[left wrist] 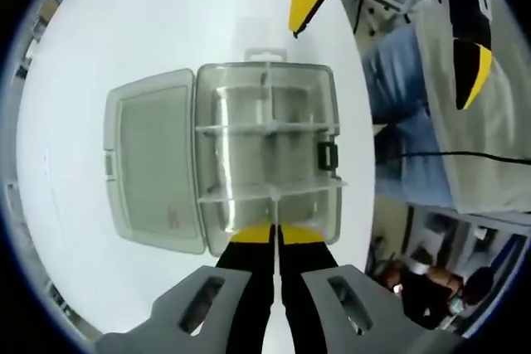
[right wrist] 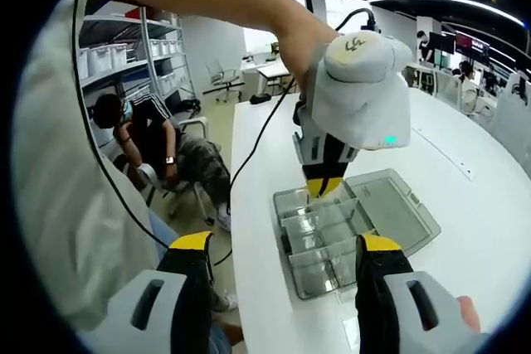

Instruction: Insert the divider into the dual guide fixture by aligning both edges with the guide slots and pushing it downward to the bottom, including one-sided entry, uneven engagement, binding, and posture correction.

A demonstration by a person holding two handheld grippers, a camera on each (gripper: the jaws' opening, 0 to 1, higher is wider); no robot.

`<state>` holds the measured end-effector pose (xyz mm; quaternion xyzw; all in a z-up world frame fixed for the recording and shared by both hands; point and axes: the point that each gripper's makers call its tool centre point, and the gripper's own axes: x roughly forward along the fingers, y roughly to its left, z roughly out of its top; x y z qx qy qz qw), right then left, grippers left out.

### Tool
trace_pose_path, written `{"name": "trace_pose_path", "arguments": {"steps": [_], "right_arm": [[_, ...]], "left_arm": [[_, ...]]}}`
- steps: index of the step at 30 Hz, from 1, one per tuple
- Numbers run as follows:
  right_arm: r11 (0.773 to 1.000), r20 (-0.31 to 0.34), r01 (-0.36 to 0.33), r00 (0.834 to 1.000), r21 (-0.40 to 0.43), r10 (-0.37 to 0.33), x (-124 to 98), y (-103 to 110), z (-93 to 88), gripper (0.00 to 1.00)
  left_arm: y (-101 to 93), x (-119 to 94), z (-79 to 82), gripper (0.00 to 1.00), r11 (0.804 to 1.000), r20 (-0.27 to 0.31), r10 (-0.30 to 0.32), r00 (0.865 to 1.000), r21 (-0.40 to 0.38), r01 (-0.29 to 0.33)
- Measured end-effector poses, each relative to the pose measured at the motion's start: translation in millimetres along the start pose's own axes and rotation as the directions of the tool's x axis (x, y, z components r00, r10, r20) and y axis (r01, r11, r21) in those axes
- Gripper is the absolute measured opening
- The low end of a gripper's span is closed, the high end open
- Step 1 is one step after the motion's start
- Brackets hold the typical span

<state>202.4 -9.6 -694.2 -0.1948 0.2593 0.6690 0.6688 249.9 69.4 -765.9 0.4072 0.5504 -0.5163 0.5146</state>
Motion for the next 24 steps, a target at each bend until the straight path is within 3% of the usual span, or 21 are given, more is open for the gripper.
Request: {"name": "trace_pose_path", "arguments": {"steps": [12, 24], "right_arm": [[1.0, -0.003, -0.017, 1.0, 0.008, 0.017, 4.9, 4.7, -2.6, 0.66], [1.0, -0.001, -0.029, 1.0, 0.009, 0.029, 10.1, 5.8, -0.9, 0.66]], "left_arm": [[-1.2, 3.7, -4.0, 0.0, 0.999, -0.01, 0.01, 1.0, 0.046, -0.01], [0.0, 1.2, -2.6, 0.0, 1.0, 0.011, 0.008, 1.0, 0.029, -0.009]]}}
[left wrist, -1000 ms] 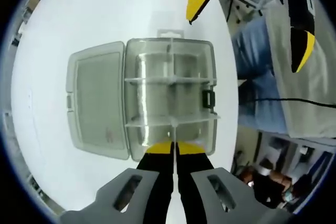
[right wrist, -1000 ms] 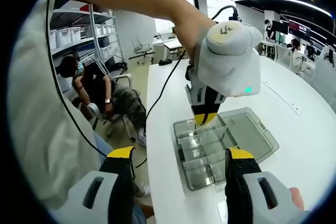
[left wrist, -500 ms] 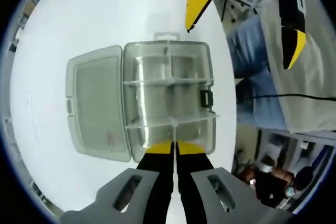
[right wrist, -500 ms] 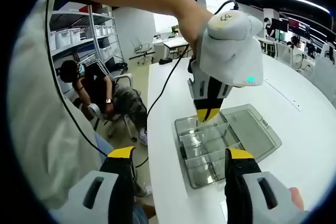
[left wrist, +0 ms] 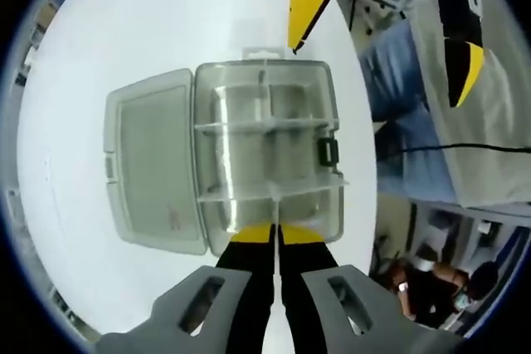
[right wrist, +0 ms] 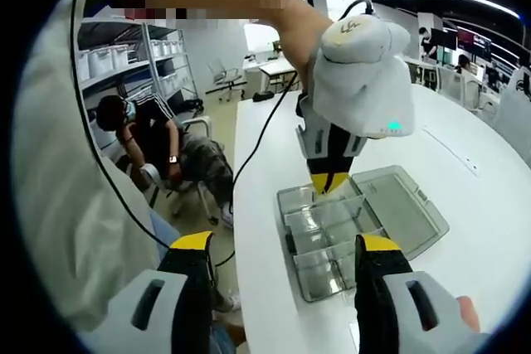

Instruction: Insert the divider into the dual guide fixture by aligning both edges with the guide slots and pushing it downward to the bottom, including one-sided entry, uneven engagement, binding, and posture correction.

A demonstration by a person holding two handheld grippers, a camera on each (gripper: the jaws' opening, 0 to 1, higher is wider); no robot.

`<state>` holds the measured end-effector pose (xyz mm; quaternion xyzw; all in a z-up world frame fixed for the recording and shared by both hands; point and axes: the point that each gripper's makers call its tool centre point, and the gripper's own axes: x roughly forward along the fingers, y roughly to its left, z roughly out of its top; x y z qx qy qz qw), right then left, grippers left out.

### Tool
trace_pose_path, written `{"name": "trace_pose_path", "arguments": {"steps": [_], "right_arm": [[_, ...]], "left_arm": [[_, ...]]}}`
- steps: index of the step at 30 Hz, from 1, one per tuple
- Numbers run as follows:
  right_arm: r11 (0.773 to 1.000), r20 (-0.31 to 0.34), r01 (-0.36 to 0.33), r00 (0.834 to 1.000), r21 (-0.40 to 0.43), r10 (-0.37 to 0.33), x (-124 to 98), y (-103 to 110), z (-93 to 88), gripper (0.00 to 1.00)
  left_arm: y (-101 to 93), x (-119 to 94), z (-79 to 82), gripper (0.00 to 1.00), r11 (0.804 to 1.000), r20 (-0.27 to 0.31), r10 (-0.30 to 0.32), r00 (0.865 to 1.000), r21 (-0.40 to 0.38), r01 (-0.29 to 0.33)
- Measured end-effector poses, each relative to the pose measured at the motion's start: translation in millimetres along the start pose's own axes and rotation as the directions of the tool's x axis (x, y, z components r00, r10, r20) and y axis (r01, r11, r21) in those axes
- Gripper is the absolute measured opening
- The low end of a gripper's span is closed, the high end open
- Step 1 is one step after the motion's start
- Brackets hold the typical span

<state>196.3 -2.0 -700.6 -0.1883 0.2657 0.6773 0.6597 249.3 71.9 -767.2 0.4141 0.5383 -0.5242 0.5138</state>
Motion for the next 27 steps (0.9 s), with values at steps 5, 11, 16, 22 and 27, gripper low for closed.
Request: {"name": "trace_pose_path", "arguments": {"steps": [5, 11, 16, 22, 27], "right_arm": [[1.0, -0.003, -0.002, 1.0, -0.001, 0.002, 0.6, 0.5, -0.1, 0.66], [1.0, -0.004, 0.005, 1.0, 0.001, -0.005, -0.9, -2.0, -0.4, 0.66], [1.0, -0.008, 0.004, 1.0, 0.004, -0.004, 0.3, -2.5, -1.7, 0.66], [1.0, -0.006, 0.001, 1.0, 0.003, -0.001, 1.3, -2.7, 0.7, 0.66], [1.0, -0.008, 0.002, 1.0, 0.001, -0.002, 1.2, -4.3, 0.8, 0.66]], "left_arm": [[1.2, -2.8, 4.9, 0.0, 1.0, 0.006, -0.009, 1.0, -0.01, 0.009], [2.3, -4.7, 3.6, 0.0, 0.999, 0.03, -0.026, 0.999, -0.035, 0.027], [0.6, -1.9, 2.0, 0.0, 1.0, 0.02, -0.015, 1.0, -0.004, 0.015], [1.5, 0.7, -1.0, 0.0, 0.999, 0.03, -0.014, 0.999, -0.031, 0.015], [1.3, 2.7, -1.9, 0.0, 0.999, 0.032, -0.013, 0.999, -0.031, 0.014]]}}
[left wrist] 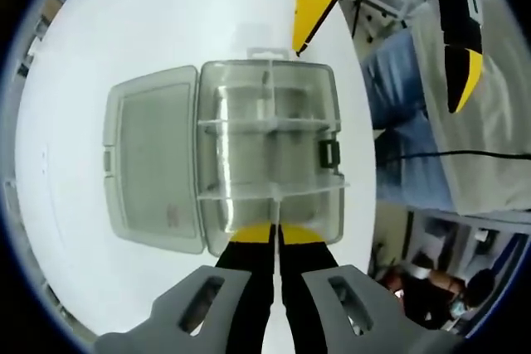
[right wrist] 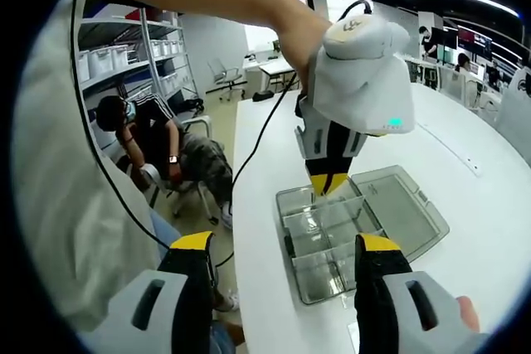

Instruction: Insert the divider into the dual guide fixture by aligning both edges with the guide slots and pushing it downward to the bottom, including one-sided entry, uneven engagement, binding, and posture correction.

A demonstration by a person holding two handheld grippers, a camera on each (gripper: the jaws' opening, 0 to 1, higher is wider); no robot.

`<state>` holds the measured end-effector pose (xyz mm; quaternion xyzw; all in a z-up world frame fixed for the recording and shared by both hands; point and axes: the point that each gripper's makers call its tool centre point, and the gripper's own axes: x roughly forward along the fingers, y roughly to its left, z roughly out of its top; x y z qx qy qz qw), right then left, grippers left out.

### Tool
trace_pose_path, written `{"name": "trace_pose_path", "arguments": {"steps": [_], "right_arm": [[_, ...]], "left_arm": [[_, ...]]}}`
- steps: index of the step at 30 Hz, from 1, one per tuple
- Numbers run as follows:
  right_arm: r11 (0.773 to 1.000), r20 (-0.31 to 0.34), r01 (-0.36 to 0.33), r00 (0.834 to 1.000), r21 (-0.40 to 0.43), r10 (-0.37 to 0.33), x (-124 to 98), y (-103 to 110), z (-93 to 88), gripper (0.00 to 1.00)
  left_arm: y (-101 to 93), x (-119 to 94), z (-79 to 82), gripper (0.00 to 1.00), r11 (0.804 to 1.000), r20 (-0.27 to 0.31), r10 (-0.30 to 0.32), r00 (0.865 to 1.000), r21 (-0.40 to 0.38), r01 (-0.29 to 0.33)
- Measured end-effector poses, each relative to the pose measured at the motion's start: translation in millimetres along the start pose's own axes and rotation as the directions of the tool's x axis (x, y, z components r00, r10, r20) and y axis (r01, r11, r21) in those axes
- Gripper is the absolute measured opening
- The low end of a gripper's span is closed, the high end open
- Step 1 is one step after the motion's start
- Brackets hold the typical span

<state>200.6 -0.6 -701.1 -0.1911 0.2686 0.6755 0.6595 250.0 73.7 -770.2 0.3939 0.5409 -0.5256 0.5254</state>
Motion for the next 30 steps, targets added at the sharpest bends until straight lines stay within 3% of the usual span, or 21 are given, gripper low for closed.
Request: {"name": "trace_pose_path", "arguments": {"steps": [27, 30], "right_arm": [[1.0, 0.0, -0.001, 1.0, 0.007, 0.001, 1.8, 0.8, -0.7, 0.66], [1.0, -0.002, -0.001, 1.0, 0.007, 0.001, 2.2, 0.5, -0.8, 0.66]], "left_arm": [[-1.5, 1.6, 1.3, 0.0, 1.0, -0.001, -0.004, 1.0, -0.017, 0.004], [0.4, 0.7, 2.4, 0.04, 1.0, 0.004, 0.008, 1.0, -0.021, -0.008]]}}
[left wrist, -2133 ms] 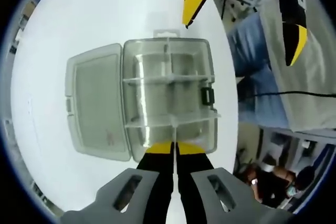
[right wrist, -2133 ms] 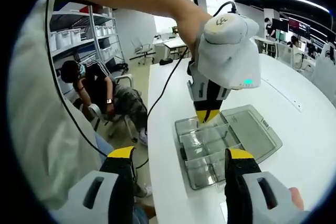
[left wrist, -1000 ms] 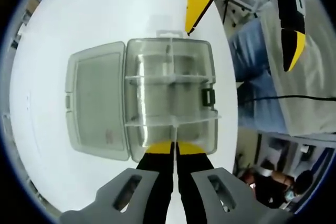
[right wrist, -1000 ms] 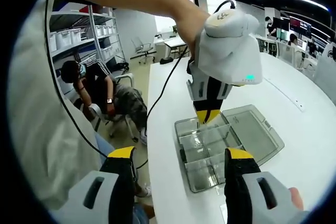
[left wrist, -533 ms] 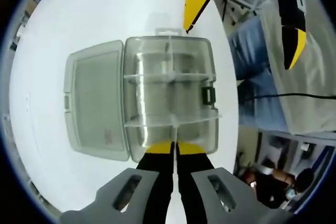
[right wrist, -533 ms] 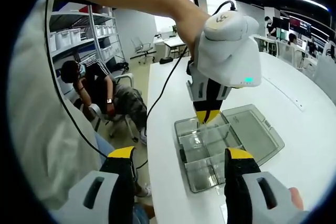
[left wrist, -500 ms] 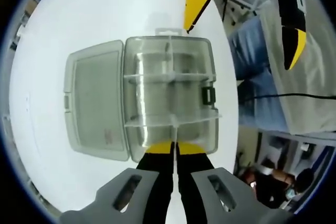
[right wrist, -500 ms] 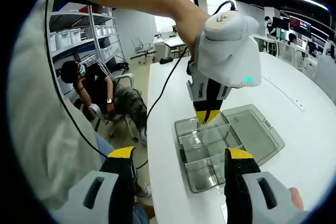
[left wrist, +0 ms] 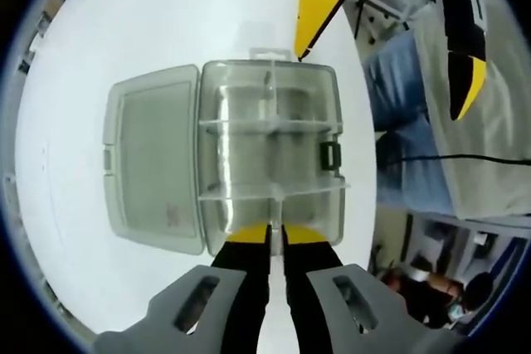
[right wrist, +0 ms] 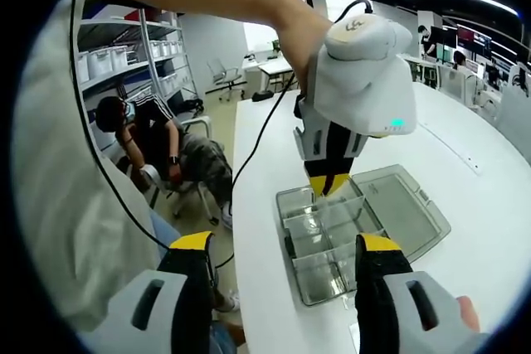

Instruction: Insert the divider into the dual guide fixture by aligning both edges with the guide slots and pushing it downward to the bottom, including one-sided entry, uneven engagement, binding, and posture correction.

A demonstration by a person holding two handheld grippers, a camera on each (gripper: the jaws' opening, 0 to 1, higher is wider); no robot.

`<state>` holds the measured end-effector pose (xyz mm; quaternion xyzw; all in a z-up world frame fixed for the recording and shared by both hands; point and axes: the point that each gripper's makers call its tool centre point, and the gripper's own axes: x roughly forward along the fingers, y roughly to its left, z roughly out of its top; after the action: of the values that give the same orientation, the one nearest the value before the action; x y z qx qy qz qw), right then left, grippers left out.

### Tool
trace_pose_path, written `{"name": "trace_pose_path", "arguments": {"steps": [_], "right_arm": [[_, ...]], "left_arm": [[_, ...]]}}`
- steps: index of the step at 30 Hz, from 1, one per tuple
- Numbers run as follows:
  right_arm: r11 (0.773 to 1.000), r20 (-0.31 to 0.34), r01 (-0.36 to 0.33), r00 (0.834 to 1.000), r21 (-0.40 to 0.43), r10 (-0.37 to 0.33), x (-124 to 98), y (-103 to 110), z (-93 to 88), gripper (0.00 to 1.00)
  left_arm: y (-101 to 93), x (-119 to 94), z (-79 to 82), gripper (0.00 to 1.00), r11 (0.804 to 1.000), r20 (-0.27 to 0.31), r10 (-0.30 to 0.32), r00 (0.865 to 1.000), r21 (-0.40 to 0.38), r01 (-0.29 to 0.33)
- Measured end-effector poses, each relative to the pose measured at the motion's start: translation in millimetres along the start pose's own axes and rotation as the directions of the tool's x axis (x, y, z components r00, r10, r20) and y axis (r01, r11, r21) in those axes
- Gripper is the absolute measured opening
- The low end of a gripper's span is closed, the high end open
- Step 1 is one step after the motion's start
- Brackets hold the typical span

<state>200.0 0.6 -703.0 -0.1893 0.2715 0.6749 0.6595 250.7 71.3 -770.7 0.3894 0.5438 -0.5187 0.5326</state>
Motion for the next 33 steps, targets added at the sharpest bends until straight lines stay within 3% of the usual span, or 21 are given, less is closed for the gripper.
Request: {"name": "trace_pose_path", "arguments": {"steps": [18, 25, 33], "right_arm": [[1.0, -0.003, 0.001, 1.0, 0.0, -0.001, 0.3, 1.3, 1.1, 0.67], [1.0, -0.003, 0.001, 1.0, -0.004, -0.001, 0.6, 0.3, 3.0, 0.67], [1.0, -0.014, 0.005, 1.0, -0.014, -0.005, -1.7, -1.9, 2.8, 0.67]], "left_arm": [[1.4, -2.5, -3.4, 0.08, 1.0, 0.021, 0.008, 1.0, 0.0, -0.008], [0.9, -11.7, -6.8, 0.09, 1.0, 0.054, 0.003, 0.999, -0.02, -0.002], [9.4, -26.2, -12.4, 0.09, 0.996, 0.122, 0.042, 0.992, -0.082, -0.032]]}}
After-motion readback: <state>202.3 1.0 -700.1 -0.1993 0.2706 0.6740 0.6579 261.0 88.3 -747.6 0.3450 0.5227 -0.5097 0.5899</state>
